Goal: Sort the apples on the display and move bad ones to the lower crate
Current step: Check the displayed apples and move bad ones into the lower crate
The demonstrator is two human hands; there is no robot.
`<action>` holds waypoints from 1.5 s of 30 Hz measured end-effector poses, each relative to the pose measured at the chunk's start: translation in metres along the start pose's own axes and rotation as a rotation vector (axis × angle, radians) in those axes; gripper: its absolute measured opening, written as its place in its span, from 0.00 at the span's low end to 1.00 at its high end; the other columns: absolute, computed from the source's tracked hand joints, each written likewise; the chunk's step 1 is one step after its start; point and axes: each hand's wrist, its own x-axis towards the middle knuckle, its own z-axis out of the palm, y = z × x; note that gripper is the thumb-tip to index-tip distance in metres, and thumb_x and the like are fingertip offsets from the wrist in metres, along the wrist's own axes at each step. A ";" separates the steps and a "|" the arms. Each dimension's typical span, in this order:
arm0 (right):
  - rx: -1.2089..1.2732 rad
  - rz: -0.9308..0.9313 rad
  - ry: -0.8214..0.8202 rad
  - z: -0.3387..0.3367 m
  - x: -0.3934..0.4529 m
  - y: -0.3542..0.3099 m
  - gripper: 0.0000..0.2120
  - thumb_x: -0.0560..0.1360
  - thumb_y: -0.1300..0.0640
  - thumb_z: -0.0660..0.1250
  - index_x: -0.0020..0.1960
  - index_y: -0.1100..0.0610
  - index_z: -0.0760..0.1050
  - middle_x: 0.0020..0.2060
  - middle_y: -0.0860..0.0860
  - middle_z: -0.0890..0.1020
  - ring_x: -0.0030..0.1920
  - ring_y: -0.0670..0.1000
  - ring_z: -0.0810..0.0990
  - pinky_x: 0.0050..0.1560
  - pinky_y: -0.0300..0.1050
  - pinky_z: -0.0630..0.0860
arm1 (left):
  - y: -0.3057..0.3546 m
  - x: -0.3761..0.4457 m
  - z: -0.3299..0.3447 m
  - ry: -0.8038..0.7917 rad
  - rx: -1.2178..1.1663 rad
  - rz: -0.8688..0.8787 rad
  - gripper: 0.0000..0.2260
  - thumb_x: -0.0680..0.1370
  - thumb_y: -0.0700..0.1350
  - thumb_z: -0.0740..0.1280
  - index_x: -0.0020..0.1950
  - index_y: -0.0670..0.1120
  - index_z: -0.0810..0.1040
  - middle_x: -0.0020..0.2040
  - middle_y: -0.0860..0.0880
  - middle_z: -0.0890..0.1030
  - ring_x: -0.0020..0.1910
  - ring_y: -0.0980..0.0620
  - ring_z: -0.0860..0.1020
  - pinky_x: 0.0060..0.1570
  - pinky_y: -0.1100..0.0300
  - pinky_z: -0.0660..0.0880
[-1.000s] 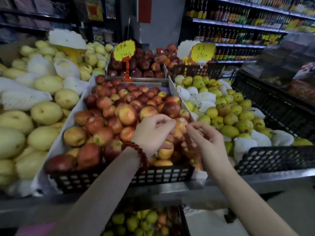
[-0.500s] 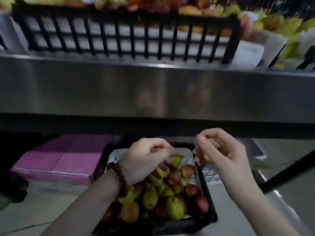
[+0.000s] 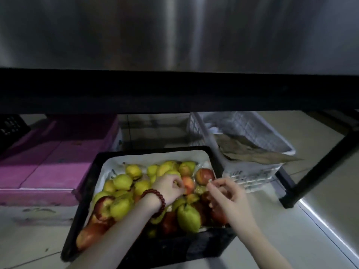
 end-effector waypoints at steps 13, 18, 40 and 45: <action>-0.243 0.055 0.086 -0.013 0.044 0.063 0.06 0.72 0.54 0.74 0.39 0.53 0.79 0.28 0.56 0.80 0.28 0.50 0.80 0.35 0.49 0.76 | -0.035 0.107 0.074 -0.166 1.113 0.402 0.25 0.79 0.43 0.59 0.75 0.43 0.58 0.70 0.36 0.66 0.71 0.38 0.61 0.69 0.35 0.33; -0.470 -0.115 0.112 -0.007 0.079 0.079 0.09 0.70 0.56 0.73 0.47 0.49 0.75 0.39 0.48 0.80 0.40 0.47 0.79 0.42 0.40 0.75 | -0.043 0.107 0.068 -0.025 1.029 0.519 0.33 0.66 0.51 0.74 0.69 0.47 0.71 0.56 0.39 0.77 0.60 0.41 0.75 0.72 0.40 0.37; -0.915 -0.180 -0.057 0.031 0.137 0.093 0.28 0.69 0.54 0.72 0.64 0.55 0.63 0.59 0.54 0.72 0.56 0.57 0.76 0.48 0.45 0.72 | -0.011 0.051 -0.023 0.378 -0.010 0.076 0.29 0.64 0.59 0.76 0.60 0.57 0.70 0.51 0.55 0.76 0.51 0.53 0.76 0.49 0.64 0.71; -0.436 -0.155 0.072 0.027 0.092 0.030 0.27 0.63 0.50 0.78 0.55 0.48 0.66 0.47 0.48 0.80 0.47 0.49 0.80 0.47 0.46 0.76 | 0.014 0.012 -0.038 0.424 -0.061 0.063 0.28 0.63 0.58 0.76 0.60 0.57 0.71 0.50 0.55 0.76 0.49 0.55 0.73 0.49 0.65 0.69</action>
